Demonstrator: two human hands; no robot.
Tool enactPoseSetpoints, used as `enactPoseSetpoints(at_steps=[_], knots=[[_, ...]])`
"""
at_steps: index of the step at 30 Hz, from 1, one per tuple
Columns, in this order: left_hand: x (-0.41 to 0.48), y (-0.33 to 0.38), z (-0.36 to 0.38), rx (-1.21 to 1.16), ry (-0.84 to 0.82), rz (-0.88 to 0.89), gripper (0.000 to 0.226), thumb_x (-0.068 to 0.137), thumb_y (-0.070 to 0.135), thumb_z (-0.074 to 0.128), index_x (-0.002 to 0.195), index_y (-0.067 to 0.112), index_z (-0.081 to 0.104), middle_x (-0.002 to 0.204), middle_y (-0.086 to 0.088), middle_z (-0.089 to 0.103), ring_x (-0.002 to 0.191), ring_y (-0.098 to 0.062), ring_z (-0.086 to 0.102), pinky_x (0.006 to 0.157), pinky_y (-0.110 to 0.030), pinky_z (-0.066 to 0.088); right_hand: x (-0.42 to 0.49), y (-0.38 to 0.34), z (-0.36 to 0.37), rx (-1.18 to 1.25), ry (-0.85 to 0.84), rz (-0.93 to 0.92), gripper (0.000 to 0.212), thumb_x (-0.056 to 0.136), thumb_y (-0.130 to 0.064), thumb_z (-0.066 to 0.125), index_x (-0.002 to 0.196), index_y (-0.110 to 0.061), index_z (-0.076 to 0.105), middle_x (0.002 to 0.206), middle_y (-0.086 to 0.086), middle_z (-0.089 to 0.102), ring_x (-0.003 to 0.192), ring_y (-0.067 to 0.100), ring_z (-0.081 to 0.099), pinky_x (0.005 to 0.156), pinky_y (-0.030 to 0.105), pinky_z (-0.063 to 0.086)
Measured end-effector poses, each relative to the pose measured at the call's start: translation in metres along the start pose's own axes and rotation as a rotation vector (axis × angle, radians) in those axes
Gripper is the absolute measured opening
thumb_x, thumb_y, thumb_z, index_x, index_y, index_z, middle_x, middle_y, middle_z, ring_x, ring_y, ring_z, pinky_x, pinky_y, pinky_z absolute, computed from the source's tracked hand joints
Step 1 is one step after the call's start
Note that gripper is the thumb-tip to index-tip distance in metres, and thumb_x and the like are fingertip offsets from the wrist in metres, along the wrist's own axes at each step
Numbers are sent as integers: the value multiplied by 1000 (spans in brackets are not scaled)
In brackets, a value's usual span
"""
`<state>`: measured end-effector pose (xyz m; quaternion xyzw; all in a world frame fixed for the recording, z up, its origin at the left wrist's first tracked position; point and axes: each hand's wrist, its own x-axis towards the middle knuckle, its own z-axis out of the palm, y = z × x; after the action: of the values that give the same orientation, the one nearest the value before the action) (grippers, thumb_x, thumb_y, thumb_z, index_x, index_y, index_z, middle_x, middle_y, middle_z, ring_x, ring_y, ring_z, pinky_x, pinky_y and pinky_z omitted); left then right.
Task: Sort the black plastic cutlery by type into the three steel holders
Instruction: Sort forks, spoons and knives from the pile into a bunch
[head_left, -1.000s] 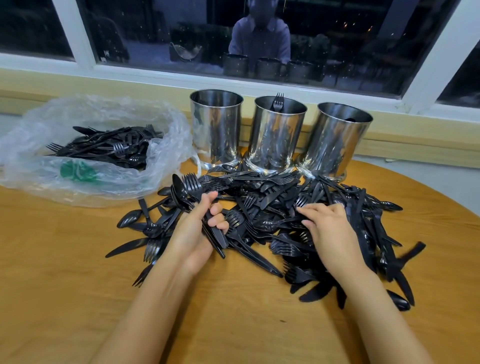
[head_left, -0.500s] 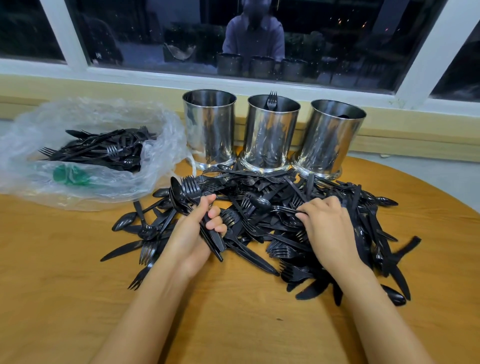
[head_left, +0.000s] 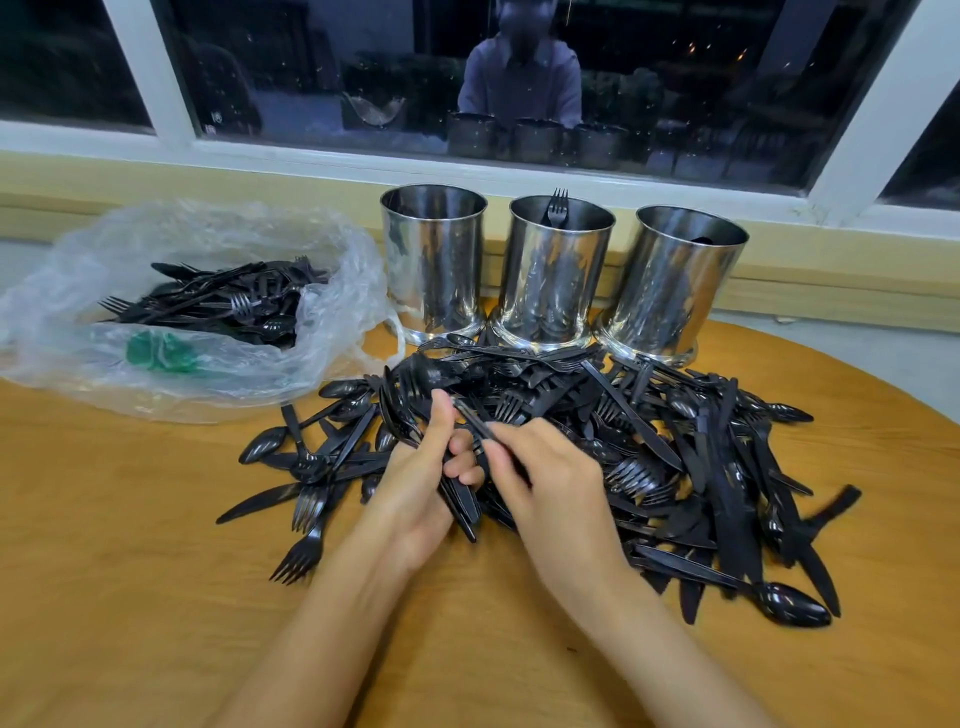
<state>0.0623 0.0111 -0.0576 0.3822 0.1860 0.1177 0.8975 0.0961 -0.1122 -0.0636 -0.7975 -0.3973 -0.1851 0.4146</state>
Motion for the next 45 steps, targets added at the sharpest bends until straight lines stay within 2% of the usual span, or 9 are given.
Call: enactPoseSetpoints(at_steps=[3, 10, 17, 21, 25, 30, 34, 38, 45], knots=[[-2, 3, 1, 50, 70, 2, 56, 65, 54, 66, 102, 12, 64, 63, 5, 47, 55, -6, 43, 57, -20, 45, -6, -7, 10, -25, -83, -52, 33, 99, -31, 46, 122, -15, 64, 93, -2, 61, 80, 11, 65, 67, 31, 56], [6, 15, -11, -157, 23, -1, 10, 96, 20, 54, 89, 14, 53, 62, 4, 42, 48, -7, 37, 48, -19, 41, -4, 2, -1, -100, -152, -164, 35, 98, -40, 48, 118, -19, 68, 97, -8, 58, 86, 6, 56, 67, 18, 48], [7, 24, -20, -270, 37, 23, 17, 102, 24, 46, 97, 12, 56, 60, 4, 42, 44, -5, 35, 42, -18, 37, 35, 64, -31, -329, -133, 148, 30, 94, -20, 60, 124, -21, 64, 101, -10, 53, 87, 5, 47, 75, 28, 50], [3, 22, -14, -240, 14, -11, 15, 102, 21, 46, 101, 11, 56, 61, 3, 43, 45, -6, 35, 43, -18, 37, 49, 77, -20, -473, -330, 117, 37, 94, -25, 61, 131, -28, 57, 110, -8, 47, 104, 12, 43, 76, 27, 48], [1, 24, -12, -216, 12, -25, 14, 101, 19, 47, 104, 11, 57, 62, 3, 45, 47, -6, 36, 45, -18, 38, 55, 79, -11, -460, -245, 35, 21, 94, -24, 62, 111, -25, 72, 103, -8, 54, 97, 9, 38, 66, 20, 38], [0, 25, -13, -129, 40, 2, 16, 98, 17, 54, 107, 8, 64, 73, 0, 59, 61, -9, 53, 60, -22, 51, 63, 63, -27, -137, 163, -97, 15, 91, -13, 63, 102, -14, 72, 99, -5, 62, 96, 8, 50, 82, 14, 40], [-2, 24, -10, -101, 30, 45, 19, 97, 15, 54, 108, 4, 65, 89, -7, 74, 82, -16, 72, 81, -31, 56, 71, 30, -43, 399, 400, 183, 13, 96, -12, 57, 94, -23, 64, 84, -4, 60, 77, 8, 54, 68, 19, 44], [-5, 21, -7, 12, -83, 18, 29, 98, 16, 50, 122, 2, 58, 113, -15, 72, 106, -24, 69, 93, -34, 56, 70, 16, -41, 765, 273, 463, 12, 98, -15, 53, 88, -14, 60, 60, -8, 51, 52, 5, 42, 49, 17, 35], [-12, 15, -2, 254, -253, -68, 29, 101, 17, 48, 125, 6, 59, 117, -12, 71, 108, -25, 69, 87, -31, 58, 66, 14, -17, 667, 52, 435, 11, 97, -15, 56, 91, -7, 61, 67, 7, 56, 51, 9, 46, 47, 17, 38]])
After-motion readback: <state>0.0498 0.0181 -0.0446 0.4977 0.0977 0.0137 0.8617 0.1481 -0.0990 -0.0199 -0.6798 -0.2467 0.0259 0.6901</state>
